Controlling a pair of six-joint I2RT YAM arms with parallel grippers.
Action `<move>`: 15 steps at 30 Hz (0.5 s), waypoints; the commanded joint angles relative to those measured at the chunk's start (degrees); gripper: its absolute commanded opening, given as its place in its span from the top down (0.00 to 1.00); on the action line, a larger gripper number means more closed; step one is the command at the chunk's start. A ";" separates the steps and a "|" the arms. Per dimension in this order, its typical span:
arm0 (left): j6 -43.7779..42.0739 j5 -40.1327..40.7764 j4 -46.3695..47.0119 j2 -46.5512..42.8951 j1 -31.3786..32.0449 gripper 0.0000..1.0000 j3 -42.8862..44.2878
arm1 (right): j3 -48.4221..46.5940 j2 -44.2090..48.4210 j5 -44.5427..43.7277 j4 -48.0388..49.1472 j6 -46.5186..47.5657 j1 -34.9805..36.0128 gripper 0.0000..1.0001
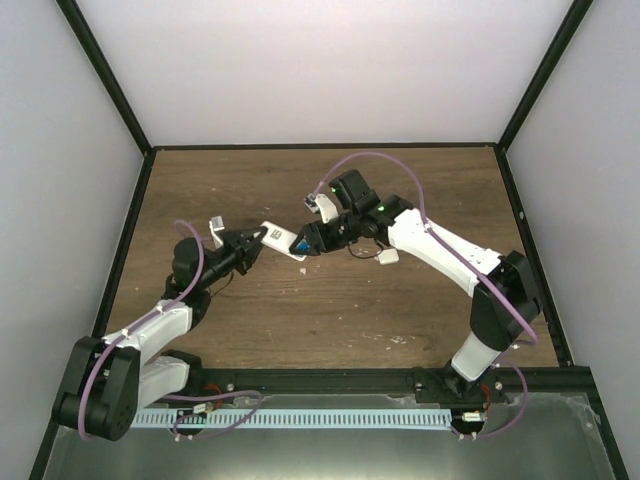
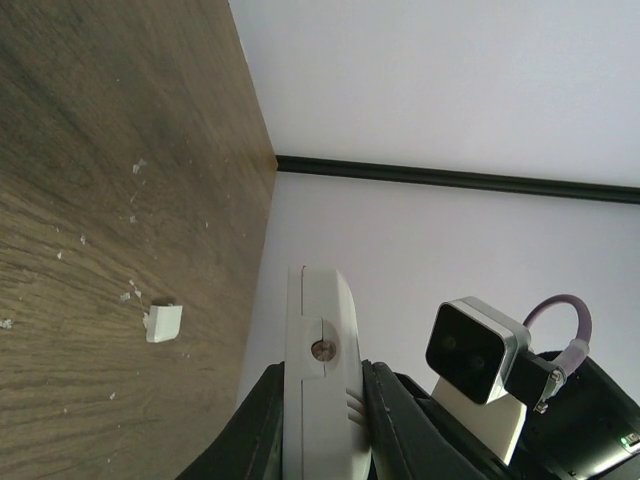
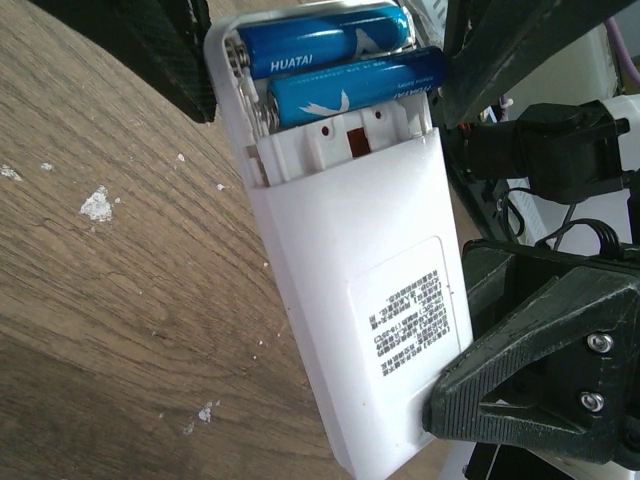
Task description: Load the batteries into the remote control
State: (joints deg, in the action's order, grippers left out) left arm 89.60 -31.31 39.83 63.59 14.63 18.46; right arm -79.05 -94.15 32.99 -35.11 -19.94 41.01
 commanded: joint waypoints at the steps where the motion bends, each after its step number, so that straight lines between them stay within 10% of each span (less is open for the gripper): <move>1: -0.04 -0.09 1.66 0.59 -0.23 1.00 1.51 | -2.94 0.00 2.85 0.87 0.92 1.52 0.49; 15: 0.90 -1.92 7.22 2.18 -0.28 1.00 1.91 | -2.05 -0.06 3.39 2.26 0.71 1.52 0.62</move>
State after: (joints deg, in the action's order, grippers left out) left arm 89.89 -32.84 42.63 64.90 14.26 18.48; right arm -79.05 -94.15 33.28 -35.05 -19.51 41.08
